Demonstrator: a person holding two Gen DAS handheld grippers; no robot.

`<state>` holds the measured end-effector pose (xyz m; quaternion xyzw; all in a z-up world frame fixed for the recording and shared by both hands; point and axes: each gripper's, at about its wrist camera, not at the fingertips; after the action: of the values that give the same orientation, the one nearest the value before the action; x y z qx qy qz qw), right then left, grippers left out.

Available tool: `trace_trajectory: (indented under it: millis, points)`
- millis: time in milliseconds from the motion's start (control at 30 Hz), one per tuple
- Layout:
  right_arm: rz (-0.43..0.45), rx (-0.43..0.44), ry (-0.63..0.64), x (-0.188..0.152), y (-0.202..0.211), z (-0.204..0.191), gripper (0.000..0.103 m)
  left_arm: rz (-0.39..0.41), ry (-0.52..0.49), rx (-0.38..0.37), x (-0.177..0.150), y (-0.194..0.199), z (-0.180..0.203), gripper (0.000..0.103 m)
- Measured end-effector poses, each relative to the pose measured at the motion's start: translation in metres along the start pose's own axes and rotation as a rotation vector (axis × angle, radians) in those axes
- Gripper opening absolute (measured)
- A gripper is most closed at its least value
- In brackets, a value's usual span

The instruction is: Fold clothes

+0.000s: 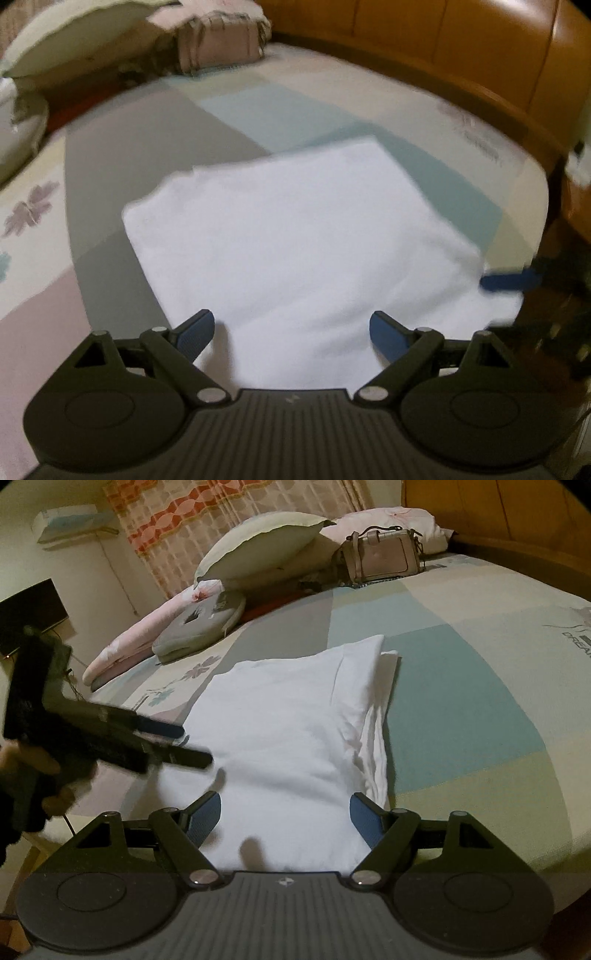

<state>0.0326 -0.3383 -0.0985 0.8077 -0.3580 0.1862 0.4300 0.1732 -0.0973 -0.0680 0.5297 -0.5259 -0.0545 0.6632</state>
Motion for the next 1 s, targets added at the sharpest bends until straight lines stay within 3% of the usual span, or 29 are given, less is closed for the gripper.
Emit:
trace_trajectory:
  millis: [100,167,333,400,633,800,900,1000]
  points:
    - [-0.006,-0.002,0.0,0.001,-0.001,-0.001,0.084,0.049,-0.009,-0.032,0.011,0.011,0.003,0.092]
    - [-0.007,-0.003,-0.005,0.002,-0.001,-0.001,0.084,0.041,-0.017,-0.041,0.014,0.002,0.004,0.092]
    - [-0.005,-0.002,-0.012,0.002,0.0,0.0,0.084,-0.107,0.042,0.025,0.012,-0.038,-0.006,0.095]
    - [-0.005,-0.008,-0.012,0.002,0.002,-0.001,0.084,-0.09,0.071,0.021,0.01,-0.03,-0.007,0.094]
    - [0.059,0.006,0.038,0.018,0.011,-0.022,0.087,-0.02,0.015,0.117,0.012,0.021,-0.004,0.095]
    - [0.064,0.033,0.069,0.034,-0.016,-0.036,0.09,-0.011,0.031,0.156,0.009,0.042,-0.011,0.095]
    - [0.034,-0.009,0.058,0.034,-0.036,-0.03,0.09,-0.02,0.043,0.171,0.002,0.049,-0.015,0.095]
    - [0.012,-0.036,0.056,0.031,-0.041,-0.017,0.081,-0.03,0.045,0.199,-0.005,0.053,-0.019,0.095]
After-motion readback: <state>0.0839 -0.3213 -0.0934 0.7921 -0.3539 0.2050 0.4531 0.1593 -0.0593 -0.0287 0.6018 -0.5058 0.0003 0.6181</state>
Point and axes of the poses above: each gripper's, at about its wrist camera, not at the fingertips, and y roughly against the way its jaws point, z to its right, x to its top, and after that the axes turned 14 degrees about -y, right-handed
